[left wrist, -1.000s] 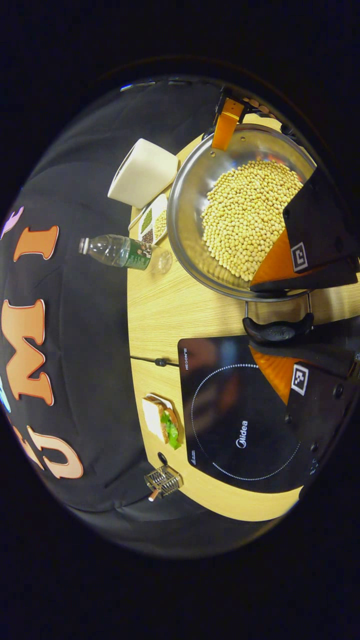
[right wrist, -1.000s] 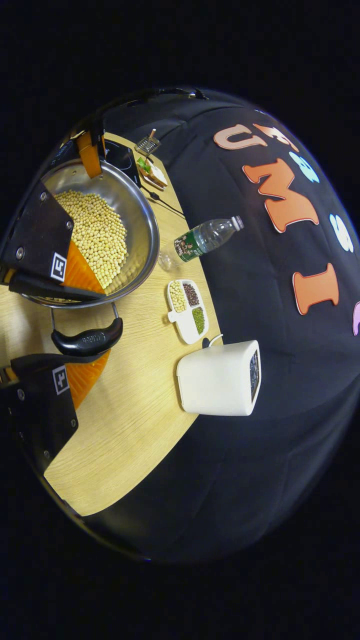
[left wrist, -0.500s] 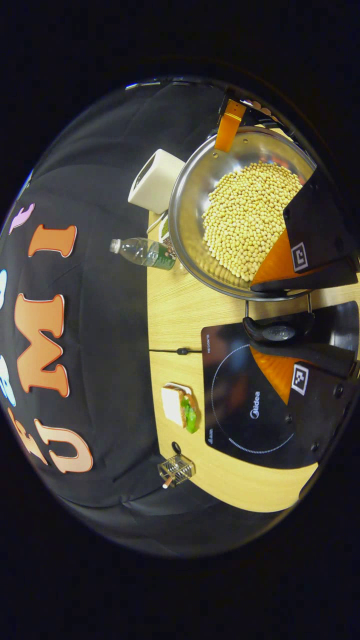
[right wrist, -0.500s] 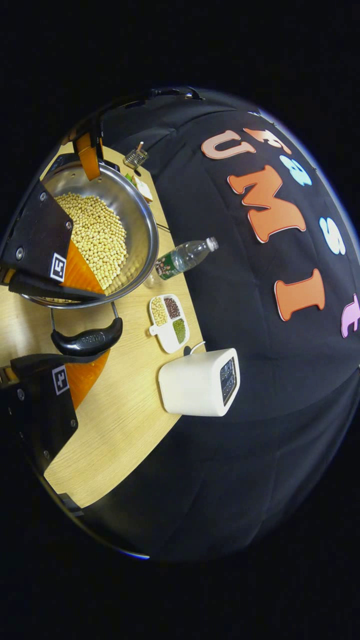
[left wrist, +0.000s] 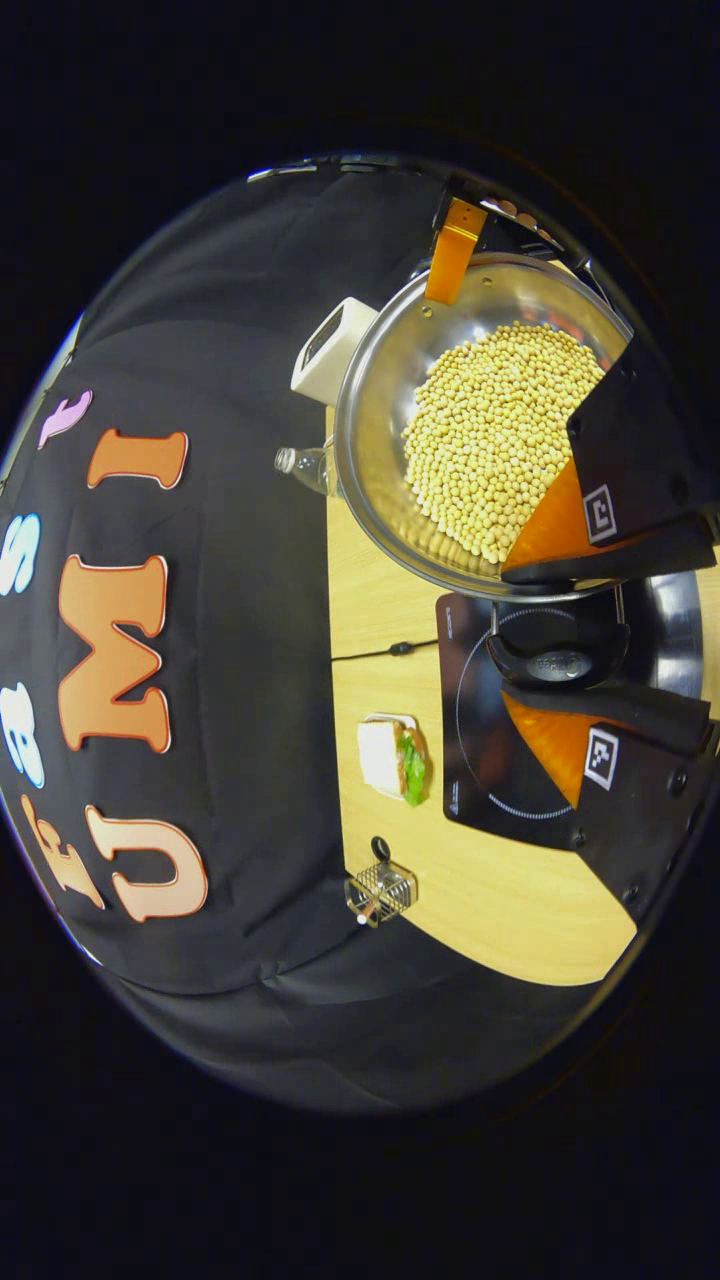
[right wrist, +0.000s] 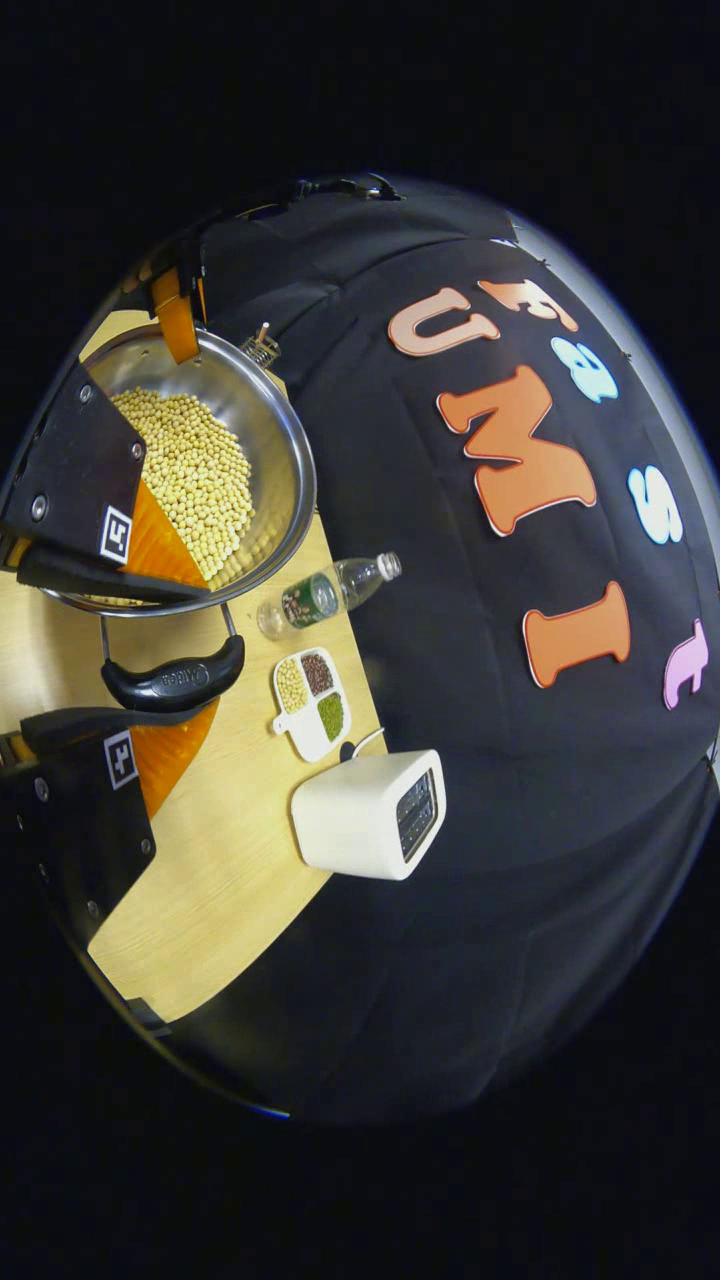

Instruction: First push the handle of the pot to place it horizontally, then grasp the pot with both hands and set it on the induction cooktop.

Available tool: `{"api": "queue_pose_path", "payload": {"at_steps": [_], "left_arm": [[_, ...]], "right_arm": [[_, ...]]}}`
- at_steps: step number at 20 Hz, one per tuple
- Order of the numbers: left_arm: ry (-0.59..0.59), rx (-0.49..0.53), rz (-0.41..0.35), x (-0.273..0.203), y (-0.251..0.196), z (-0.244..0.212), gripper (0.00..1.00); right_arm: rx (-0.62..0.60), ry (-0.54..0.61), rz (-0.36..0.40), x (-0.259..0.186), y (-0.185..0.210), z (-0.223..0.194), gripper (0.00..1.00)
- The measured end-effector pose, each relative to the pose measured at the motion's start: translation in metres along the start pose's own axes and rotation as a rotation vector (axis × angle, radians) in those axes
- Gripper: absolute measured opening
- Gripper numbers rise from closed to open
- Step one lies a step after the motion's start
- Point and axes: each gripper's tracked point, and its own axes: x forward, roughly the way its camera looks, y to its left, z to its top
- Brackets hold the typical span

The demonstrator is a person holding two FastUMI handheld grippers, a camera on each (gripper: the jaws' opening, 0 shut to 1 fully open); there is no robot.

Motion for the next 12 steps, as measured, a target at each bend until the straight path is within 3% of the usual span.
{"api": "queue_pose_path", "payload": {"at_steps": [2,3,5,7,12], "left_arm": [[0.004,-0.013,0.01,-0.007,0.021,0.003,0.51],[0.005,-0.019,0.016,-0.01,0.031,0.004,0.55],[0.005,-0.032,0.031,-0.011,0.054,0.004,0.51],[0.008,-0.039,0.052,-0.015,0.077,0.002,0.55],[0.031,-0.072,0.091,-0.021,0.137,-0.009,0.53]], "right_arm": [[-0.008,0.003,0.015,-0.001,0.02,-0.002,0.41],[-0.012,0.005,0.023,0.0,0.031,-0.002,0.46],[-0.018,0.01,0.042,0.001,0.054,-0.004,0.46],[-0.02,0.021,0.061,0.006,0.077,-0.008,0.46],[-0.045,0.049,0.108,0.018,0.133,-0.025,0.46]]}}
